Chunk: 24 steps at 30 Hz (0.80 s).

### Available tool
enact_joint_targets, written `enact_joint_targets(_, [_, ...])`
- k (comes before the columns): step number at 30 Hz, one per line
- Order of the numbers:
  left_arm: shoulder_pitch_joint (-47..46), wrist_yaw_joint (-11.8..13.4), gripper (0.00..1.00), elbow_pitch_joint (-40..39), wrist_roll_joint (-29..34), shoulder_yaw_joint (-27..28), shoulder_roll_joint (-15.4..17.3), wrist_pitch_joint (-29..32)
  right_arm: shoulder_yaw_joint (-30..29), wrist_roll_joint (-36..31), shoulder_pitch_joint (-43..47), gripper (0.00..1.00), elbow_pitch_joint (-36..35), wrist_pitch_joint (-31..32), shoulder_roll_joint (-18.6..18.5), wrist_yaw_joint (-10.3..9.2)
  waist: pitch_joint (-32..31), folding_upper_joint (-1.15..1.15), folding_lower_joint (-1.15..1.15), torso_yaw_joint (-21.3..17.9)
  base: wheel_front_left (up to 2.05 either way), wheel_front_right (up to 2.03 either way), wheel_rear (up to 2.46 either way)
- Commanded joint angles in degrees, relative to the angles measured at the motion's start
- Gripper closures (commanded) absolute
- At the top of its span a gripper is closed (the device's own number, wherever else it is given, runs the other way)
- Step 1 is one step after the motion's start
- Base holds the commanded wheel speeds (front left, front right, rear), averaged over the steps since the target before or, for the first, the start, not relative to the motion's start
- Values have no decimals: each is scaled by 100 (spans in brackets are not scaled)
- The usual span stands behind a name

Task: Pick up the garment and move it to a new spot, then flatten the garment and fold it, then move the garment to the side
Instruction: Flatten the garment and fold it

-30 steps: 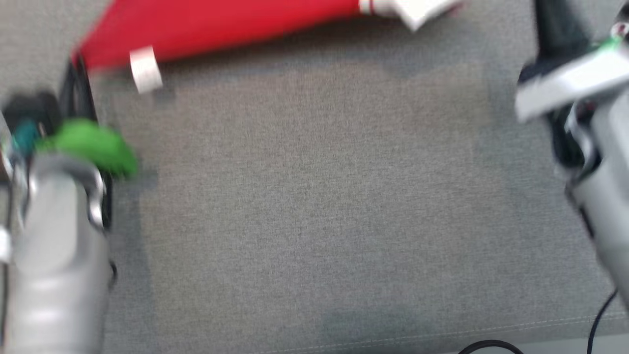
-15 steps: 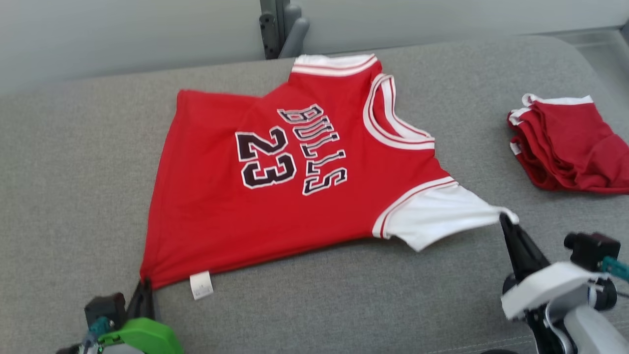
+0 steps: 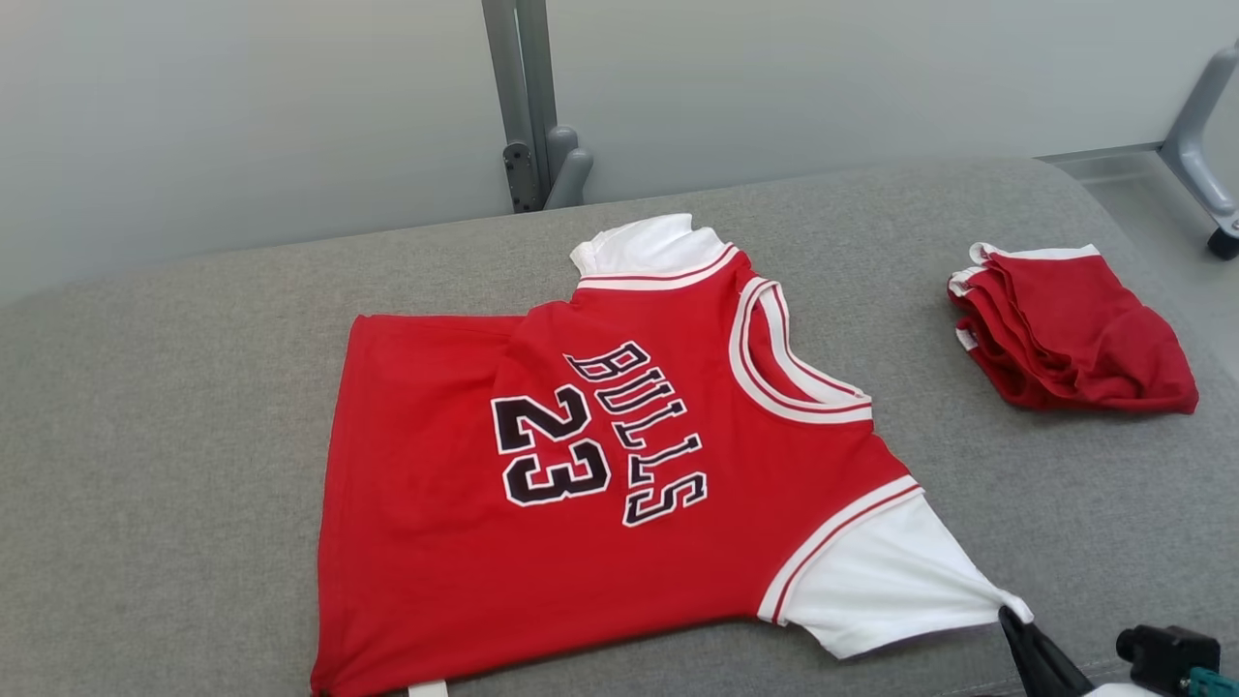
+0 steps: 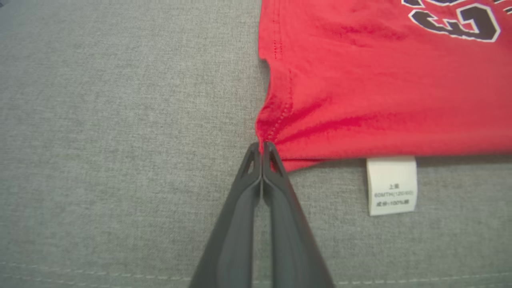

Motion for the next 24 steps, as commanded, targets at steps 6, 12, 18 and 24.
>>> enact_joint_targets(6, [-147,12,100,-781,39,-119,28,-16,-273,-72,-367,100,-527,-21,1,-11,177,0,1,147,0,0,0])
enact_joint_targets(12, [-968,-31,100,-1012,146,-292,25,-10,-272,-209,-1325,100,-590,-19,30,-10,589,0,1,308,0,0,0])
enact_joint_targets(18, [-1961,16,100,-707,307,-473,24,-10,-6,-392,-2527,100,-5,-19,67,-10,1119,0,1,431,0,0,0])
enact_joint_targets(24, [-2645,154,100,-259,338,-624,24,-10,50,-623,-3455,100,828,-19,130,-10,1566,0,1,511,0,0,0])
